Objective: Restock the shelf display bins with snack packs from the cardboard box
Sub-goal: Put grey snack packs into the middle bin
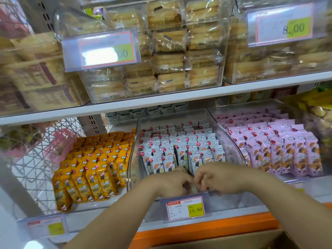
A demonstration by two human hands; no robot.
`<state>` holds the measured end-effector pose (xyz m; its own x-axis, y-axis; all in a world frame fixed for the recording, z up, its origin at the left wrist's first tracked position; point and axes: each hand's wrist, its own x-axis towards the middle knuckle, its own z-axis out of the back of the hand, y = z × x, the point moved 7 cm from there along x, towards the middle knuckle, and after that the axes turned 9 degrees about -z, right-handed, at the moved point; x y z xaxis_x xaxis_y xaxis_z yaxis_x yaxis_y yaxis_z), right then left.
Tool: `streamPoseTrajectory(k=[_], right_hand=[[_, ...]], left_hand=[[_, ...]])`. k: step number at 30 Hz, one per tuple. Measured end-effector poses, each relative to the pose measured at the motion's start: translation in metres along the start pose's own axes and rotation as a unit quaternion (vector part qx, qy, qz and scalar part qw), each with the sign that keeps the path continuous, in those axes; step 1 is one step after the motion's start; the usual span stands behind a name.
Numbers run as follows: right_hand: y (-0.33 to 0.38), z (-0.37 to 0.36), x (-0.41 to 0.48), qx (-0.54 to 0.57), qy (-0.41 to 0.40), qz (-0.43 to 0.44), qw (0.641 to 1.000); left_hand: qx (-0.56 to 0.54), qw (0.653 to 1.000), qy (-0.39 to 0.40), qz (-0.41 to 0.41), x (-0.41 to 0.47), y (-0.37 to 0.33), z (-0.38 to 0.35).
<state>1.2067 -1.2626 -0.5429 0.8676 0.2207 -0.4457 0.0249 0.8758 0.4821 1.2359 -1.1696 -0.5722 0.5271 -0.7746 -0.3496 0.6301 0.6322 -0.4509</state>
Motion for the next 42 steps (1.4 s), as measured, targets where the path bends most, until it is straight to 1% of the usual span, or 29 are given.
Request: streamPoseTrajectory(k=[2, 5, 7, 9, 11, 14, 17, 19, 20, 21, 23, 25, 26, 28, 29, 32, 34, 38, 42], right_hand=[[-0.002, -0.011, 0.002, 0.011, 0.063, -0.032, 0.997], [-0.002, -0.017, 0.009, 0.041, 0.113, -0.051, 0.991], [0.000, -0.017, 0.013, 0.104, 0.117, -0.048, 0.986], [-0.001, -0.017, 0.016, 0.200, 0.117, -0.041, 0.972], [-0.003, -0.015, 0.016, 0.265, 0.108, -0.031, 0.958], [-0.004, -0.007, 0.014, 0.308, 0.074, 0.000, 0.949], [0.000, 0.005, 0.016, 0.327, 0.004, 0.045, 0.944], [0.005, 0.012, 0.017, 0.312, -0.041, 0.067, 0.947], [0.007, 0.013, 0.018, 0.308, -0.053, 0.074, 0.947], [0.008, 0.014, 0.018, 0.307, -0.061, 0.076, 0.947], [0.010, 0.015, 0.019, 0.307, -0.071, 0.069, 0.947], [0.008, 0.014, 0.020, 0.287, -0.079, 0.055, 0.953], [0.007, 0.014, 0.020, 0.276, -0.087, 0.048, 0.956], [0.002, 0.018, 0.016, 0.246, -0.103, 0.027, 0.963], [0.000, 0.018, 0.015, 0.228, -0.094, 0.011, 0.969], [-0.003, 0.006, 0.012, 0.147, 0.000, -0.040, 0.988], [-0.002, 0.001, 0.014, 0.092, 0.028, -0.054, 0.994], [-0.001, 0.003, 0.021, 0.078, -0.020, -0.039, 0.996], [-0.006, 0.000, 0.023, 0.091, -0.041, -0.021, 0.995]], left_hand=[[-0.017, 0.999, -0.032, -0.006, -0.001, 0.000, 0.003], [-0.063, 0.996, -0.067, -0.012, -0.006, 0.001, 0.005], [-0.082, 0.994, -0.075, -0.007, -0.007, 0.006, 0.004], [-0.086, 0.993, -0.084, -0.001, -0.009, 0.010, 0.005], [-0.110, 0.990, -0.091, 0.005, -0.012, 0.014, 0.009], [-0.203, 0.972, -0.118, 0.018, -0.020, 0.012, 0.018], [-0.320, 0.928, -0.187, 0.037, -0.028, 0.011, 0.030], [-0.358, 0.904, -0.229, 0.040, -0.031, 0.014, 0.036], [-0.345, 0.904, -0.247, 0.038, -0.032, 0.015, 0.038], [-0.312, 0.912, -0.263, 0.041, -0.032, 0.017, 0.040], [-0.199, 0.934, -0.291, 0.059, -0.030, 0.021, 0.044], [-0.094, 0.941, -0.317, 0.078, -0.028, 0.020, 0.047], [-0.069, 0.940, -0.323, 0.081, -0.026, 0.020, 0.047], [-0.065, 0.940, -0.325, 0.079, -0.024, 0.021, 0.047], [-0.071, 0.941, -0.322, 0.079, -0.024, 0.022, 0.047], [-0.051, 0.953, -0.288, 0.080, -0.023, 0.022, 0.047], [-0.027, 0.956, -0.282, 0.078, -0.019, 0.020, 0.047], [0.016, 0.950, -0.309, 0.047, -0.017, 0.013, 0.049], [0.019, 0.946, -0.321, 0.034, -0.021, 0.014, 0.046]])
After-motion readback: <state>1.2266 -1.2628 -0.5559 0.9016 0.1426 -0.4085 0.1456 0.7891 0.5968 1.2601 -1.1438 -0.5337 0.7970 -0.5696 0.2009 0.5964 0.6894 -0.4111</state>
